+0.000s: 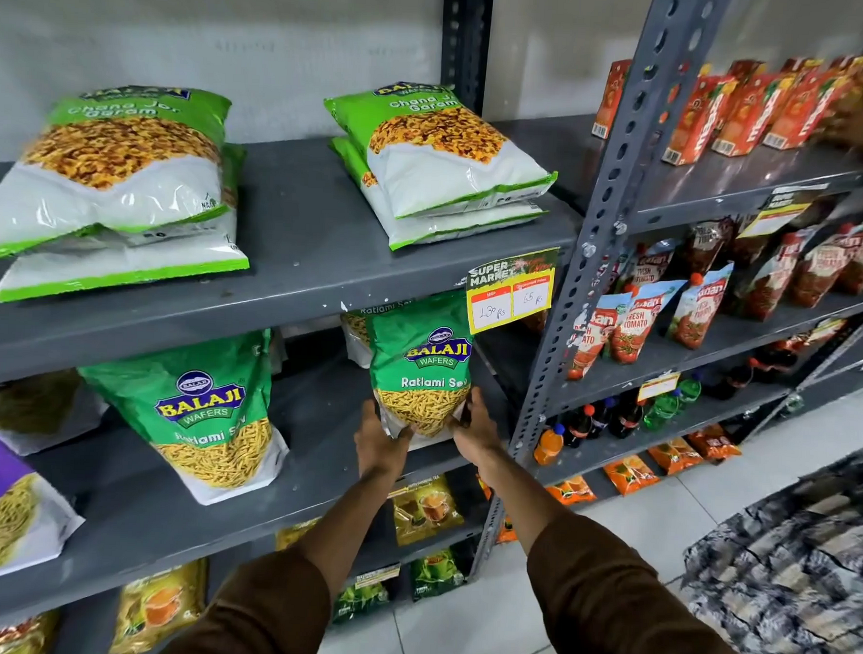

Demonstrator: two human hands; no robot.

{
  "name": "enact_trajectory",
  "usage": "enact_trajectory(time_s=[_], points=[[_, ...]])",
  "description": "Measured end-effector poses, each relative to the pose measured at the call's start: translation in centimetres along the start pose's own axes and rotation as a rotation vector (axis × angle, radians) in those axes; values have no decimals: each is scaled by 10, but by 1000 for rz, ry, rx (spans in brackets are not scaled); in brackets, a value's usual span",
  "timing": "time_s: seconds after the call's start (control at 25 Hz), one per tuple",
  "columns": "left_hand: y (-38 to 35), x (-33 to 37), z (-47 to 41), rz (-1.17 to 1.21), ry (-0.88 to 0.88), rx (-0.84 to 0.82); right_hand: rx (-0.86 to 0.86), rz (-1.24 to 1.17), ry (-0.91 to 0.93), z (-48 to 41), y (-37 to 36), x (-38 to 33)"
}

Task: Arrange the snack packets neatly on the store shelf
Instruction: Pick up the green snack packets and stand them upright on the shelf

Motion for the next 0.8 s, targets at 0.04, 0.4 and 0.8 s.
enact_trajectory(time_s=[0.04, 0.4, 0.8], points=[[1, 0, 0, -1, 0, -5, -15, 6, -1, 1, 0, -1], [37, -22, 38, 42, -75, 133, 257, -219, 87, 50, -61, 12], [155, -65, 80, 77, -56, 597, -116, -121, 309, 60, -171, -53]])
Point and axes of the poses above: each hand's wrist, its own z-axis away from the middle knuckle, its own y-axis out of the back of the hand, x = y × z, the point moved 3 cm from there along -z, towards the middle knuckle, and after that the axes turned 10 degrees about -x, right-handed, at the moved point
